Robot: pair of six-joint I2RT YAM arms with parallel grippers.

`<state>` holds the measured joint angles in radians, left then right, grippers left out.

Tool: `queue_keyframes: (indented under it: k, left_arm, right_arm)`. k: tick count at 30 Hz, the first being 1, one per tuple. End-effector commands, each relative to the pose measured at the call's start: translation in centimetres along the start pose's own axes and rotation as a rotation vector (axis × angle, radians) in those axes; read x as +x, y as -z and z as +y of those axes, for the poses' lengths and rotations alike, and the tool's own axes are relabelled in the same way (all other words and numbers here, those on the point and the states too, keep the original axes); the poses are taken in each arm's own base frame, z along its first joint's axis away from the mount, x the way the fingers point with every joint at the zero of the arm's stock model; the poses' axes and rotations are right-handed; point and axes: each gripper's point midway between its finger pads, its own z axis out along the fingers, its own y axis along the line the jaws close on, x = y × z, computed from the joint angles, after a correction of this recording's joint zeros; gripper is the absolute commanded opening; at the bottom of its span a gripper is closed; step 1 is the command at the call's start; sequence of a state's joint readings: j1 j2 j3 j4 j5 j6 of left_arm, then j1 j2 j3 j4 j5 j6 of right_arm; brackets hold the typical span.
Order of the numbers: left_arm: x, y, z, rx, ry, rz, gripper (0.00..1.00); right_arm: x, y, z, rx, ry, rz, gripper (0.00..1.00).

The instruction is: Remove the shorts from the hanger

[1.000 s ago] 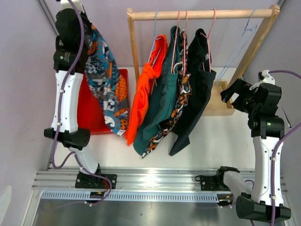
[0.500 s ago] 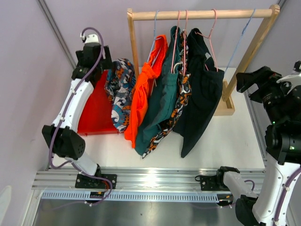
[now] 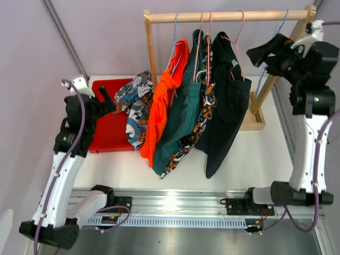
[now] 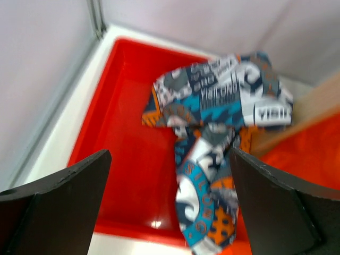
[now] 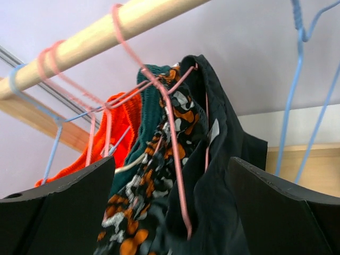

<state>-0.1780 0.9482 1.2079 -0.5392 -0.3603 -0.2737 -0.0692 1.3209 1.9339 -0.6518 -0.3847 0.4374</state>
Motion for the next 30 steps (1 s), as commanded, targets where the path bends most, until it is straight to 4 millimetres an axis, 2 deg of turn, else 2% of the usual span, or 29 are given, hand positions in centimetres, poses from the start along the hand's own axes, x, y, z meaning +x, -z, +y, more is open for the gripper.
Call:
queue_keyframes:
  k: [1, 3, 4, 8, 13, 17, 18, 21, 22, 24, 25, 26, 29, 30]
  left_arm:
    - [4.5, 1.2, -0.6, 0.076, 0.000, 0.089, 0.99]
    - [4.9, 1.9, -0.6, 0.102, 0.002, 0.079, 0.99]
    - [6.0, 1.8, -0.3, 0.097, -0.003, 0.094, 0.99]
    - [6.5, 2.6, 0.3, 0.097, 0.000, 0.073, 0.99]
    - [6.4, 3.0, 0.1, 0.122, 0.012, 0.044, 0.99]
    - [7.4, 2.6, 0.1, 0.124, 0.006, 0.058, 0.99]
    - [7.5, 2.6, 0.0, 0.131, 0.009, 0.054, 0.99]
    - [8.0, 2.5, 0.0, 0.134, 0.010, 0.057, 0.99]
    - [8.1, 2.4, 0.0, 0.133, 0.009, 0.061, 0.99]
    - [8.2, 2.3, 0.0, 0.135, 0.010, 0.064, 0.99]
    - [8.0, 2.4, -0.1, 0.134, 0.009, 0.060, 0.99]
    - [7.8, 2.4, 0.0, 0.131, 0.008, 0.057, 0.99]
    - [6.7, 2.9, -0.5, 0.158, -0.002, 0.032, 0.99]
    - [6.0, 3.4, -1.4, 0.192, -0.009, 0.023, 0.99]
  right_arm:
    - [-1.2, -1.6, 3.0, -0.098, 0.020, -0.014, 0.94]
    - [-0.7, -2.7, 3.5, -0.093, 0.033, -0.008, 0.94]
    - [-0.5, -3.3, 3.5, -0.090, 0.035, 0.000, 0.94]
    - [1.5, -6.2, 3.8, -0.082, 0.037, 0.047, 0.94]
    - [3.4, -8.0, 3.2, -0.049, 0.034, 0.084, 0.81]
    - [4.4, -8.8, 2.7, -0.028, 0.033, 0.105, 0.73]
    - [4.9, -9.0, 2.4, -0.022, 0.032, 0.113, 0.64]
    - [5.4, -9.2, 2.0, -0.007, 0.037, 0.124, 0.48]
    - [5.6, -9.3, 1.7, 0.004, 0.036, 0.132, 0.39]
    - [5.6, -9.3, 1.5, 0.009, 0.043, 0.131, 0.26]
    - [5.7, -9.3, 1.4, 0.013, 0.044, 0.134, 0.05]
    - [5.7, -9.4, 1.4, 0.017, 0.045, 0.134, 0.00]
    - [5.4, -9.0, 1.7, 0.006, 0.058, 0.124, 0.00]
    - [5.0, -8.9, 1.7, 0.007, 0.061, 0.115, 0.00]
